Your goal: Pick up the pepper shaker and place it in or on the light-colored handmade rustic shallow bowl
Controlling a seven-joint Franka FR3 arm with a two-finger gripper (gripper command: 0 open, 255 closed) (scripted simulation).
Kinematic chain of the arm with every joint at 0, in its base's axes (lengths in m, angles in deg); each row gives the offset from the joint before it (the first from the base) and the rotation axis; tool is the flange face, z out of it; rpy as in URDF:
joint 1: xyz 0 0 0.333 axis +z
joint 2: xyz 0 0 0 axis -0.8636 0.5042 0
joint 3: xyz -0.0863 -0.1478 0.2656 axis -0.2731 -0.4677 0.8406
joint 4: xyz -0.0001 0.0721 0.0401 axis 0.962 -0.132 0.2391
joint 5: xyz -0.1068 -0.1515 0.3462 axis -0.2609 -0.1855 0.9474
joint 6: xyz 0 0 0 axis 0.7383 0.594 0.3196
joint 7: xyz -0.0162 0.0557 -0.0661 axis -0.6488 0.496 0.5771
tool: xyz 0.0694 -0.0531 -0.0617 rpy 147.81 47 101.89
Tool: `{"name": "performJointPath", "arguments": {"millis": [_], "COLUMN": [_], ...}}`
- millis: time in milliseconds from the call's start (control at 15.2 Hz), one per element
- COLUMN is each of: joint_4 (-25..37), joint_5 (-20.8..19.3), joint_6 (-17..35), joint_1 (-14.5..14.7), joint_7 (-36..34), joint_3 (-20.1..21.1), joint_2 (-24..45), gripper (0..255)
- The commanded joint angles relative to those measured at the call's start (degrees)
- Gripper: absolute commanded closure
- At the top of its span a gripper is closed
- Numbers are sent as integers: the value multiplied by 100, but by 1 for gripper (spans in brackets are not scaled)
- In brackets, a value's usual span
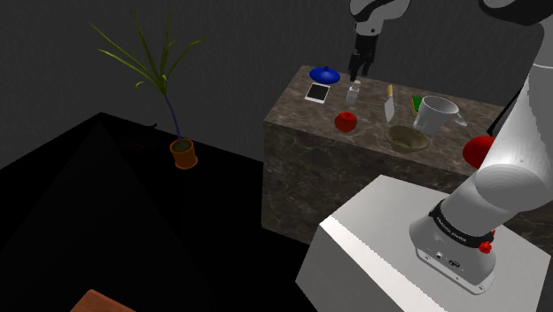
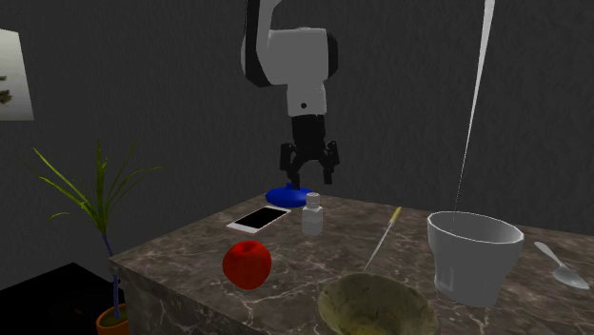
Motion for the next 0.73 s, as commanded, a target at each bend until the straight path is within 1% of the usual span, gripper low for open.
{"name": "performJointPath", "arguments": {"millis": [0,264,660], "joint_4": [-50,-304,-304], "joint_5": [21,49,49], "joint_6": [116,445,445], "joint_1": [-17,-26,-26], "joint_7": [25,44,44], "joint_3": [2,12,12], "joint_2": [63,142,142], "gripper": [0,0,0]}}
